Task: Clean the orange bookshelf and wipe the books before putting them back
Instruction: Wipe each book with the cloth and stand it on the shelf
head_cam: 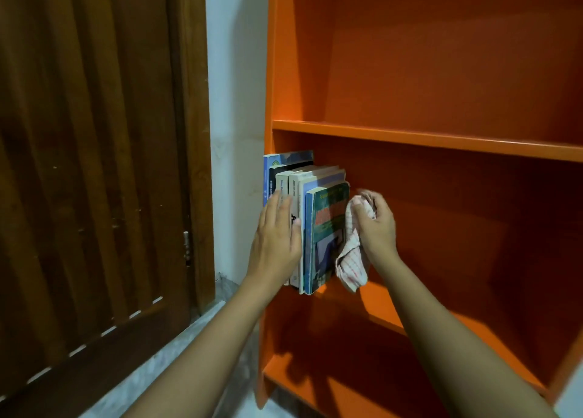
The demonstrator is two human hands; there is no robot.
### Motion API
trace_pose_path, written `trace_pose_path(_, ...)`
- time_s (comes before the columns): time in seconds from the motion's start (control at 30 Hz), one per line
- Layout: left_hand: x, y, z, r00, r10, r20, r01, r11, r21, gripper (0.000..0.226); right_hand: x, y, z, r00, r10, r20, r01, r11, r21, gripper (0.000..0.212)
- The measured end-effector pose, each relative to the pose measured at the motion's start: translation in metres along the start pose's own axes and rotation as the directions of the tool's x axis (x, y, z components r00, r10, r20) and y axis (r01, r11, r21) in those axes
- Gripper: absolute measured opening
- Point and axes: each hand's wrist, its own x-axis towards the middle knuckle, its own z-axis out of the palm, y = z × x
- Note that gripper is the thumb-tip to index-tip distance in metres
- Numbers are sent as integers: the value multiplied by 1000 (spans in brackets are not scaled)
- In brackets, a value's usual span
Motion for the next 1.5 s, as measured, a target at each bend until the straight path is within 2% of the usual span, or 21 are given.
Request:
trace_pose_path(0.13,-1,-12,-47,999,40,5,-40,998,56,39,-14,-39,22,989,-143,30,143,990,18,16)
trace_pose_path(0.27,-22,-48,-81,998,-49,45,40,985,168,38,-44,-56,74,954,-253,161,251,967,33,21)
trace_pose_path(0.37,-56,-87,-95,979,-187,79,164,958,234,38,-81,-41,121,925,-227,305,236,972,8,21)
trace_pose_path(0.47,-98,-137,-99,927,-356,113,317,909,269,38,-126,-3,168,875,-112,471,139,990,-22,19)
trace_pose_path(0.63,-181,-232,-84,749,-635,191,574,765,292,36,-208,89,230,729,200,655,-125,979,-160,22)
trace_pose_path(0.77,-253,-295,-59,540,-805,248,756,593,278,34,-267,154,255,584,357,728,-228,934,-275,11)
trace_pose_path(0.83,-285,-317,-46,440,-856,272,827,504,247,27,-292,187,263,517,421,745,-269,906,-325,20)
trace_pose_path(0.9,-315,-333,-34,374,-881,290,867,443,226,22,-315,217,270,462,475,749,-291,879,-378,26)
trace_pose_path(0.97,-344,-346,-22,302,-907,294,906,369,207,30,-334,242,277,401,574,714,-336,817,-468,27)
trace_pose_path(1.03,-367,-360,-11,231,-930,286,931,297,214,33,-352,264,284,373,622,689,-351,782,-515,27)
trace_pose_path(1.07,-379,-369,-4,211,-936,282,936,276,218,23,-360,273,287,375,623,687,-335,782,-526,33)
trace_pose_path(1.1,-389,-376,2,207,-938,277,940,269,208,8,-368,280,291,374,633,678,-323,774,-544,37)
trace_pose_path(1.2,-413,-388,17,194,-952,238,944,247,218,11,-386,297,298,369,675,640,-330,738,-588,27)
trace_pose_path(1.27,-426,-390,25,243,-945,220,937,287,199,22,-397,304,303,370,683,630,-360,730,-581,17)
trace_pose_path(1.37,-433,-389,31,276,-946,171,941,302,150,27,-406,304,307,363,722,589,-453,690,-565,20)
trace_pose_path(1.5,-440,-398,33,283,-949,139,947,299,117,24,-404,301,308,320,803,503,-584,585,-562,21)
